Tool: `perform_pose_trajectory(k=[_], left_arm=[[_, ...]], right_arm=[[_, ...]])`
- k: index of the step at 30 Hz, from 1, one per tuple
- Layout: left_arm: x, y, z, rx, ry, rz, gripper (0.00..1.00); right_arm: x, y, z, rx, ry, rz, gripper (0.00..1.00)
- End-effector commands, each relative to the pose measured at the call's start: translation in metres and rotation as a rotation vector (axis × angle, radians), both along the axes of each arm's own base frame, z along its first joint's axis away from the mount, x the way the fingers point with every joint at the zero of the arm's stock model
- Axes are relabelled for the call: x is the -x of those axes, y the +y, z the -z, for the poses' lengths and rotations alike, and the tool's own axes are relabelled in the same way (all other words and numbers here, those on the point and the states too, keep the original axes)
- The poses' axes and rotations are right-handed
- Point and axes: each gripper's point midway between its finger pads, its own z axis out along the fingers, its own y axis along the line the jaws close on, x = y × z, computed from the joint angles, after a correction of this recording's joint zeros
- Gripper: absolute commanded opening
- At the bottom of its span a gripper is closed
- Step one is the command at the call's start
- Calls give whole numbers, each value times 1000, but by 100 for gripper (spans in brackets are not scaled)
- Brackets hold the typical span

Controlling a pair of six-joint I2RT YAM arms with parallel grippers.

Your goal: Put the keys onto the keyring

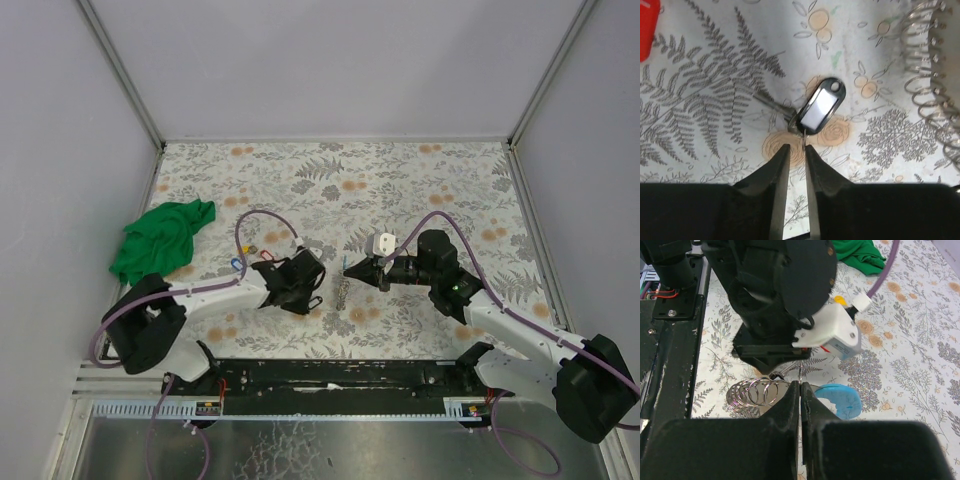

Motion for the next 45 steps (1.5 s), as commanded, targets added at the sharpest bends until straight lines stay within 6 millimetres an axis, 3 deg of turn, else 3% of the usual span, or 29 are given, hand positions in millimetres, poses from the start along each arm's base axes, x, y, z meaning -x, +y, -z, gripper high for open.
perform_pose_trajectory(k=[1,6,12,17,29,45], left_arm=[[-4,3,-15,100,-76,-74,22],[-6,-4,-29,255,-162,-118,27],[-5,-12,-19,356,-215,-143,27],[-6,0,-6,306,-279,-156,27],[5,3,10,262,-341,-87,25],[6,1,20,205,-352,-72,10]], right_arm=[[-1,3,-25,-64,-75,-16,0],[-2,4,-25,-65,-72,-17,0],[-2,3,-24,-64,-72,-15,0],[-2,4,-24,-64,-71,-16,0],[-1,4,-26,-68,-75,-20,0],[0,4,-25,-67,-74,-26,0]])
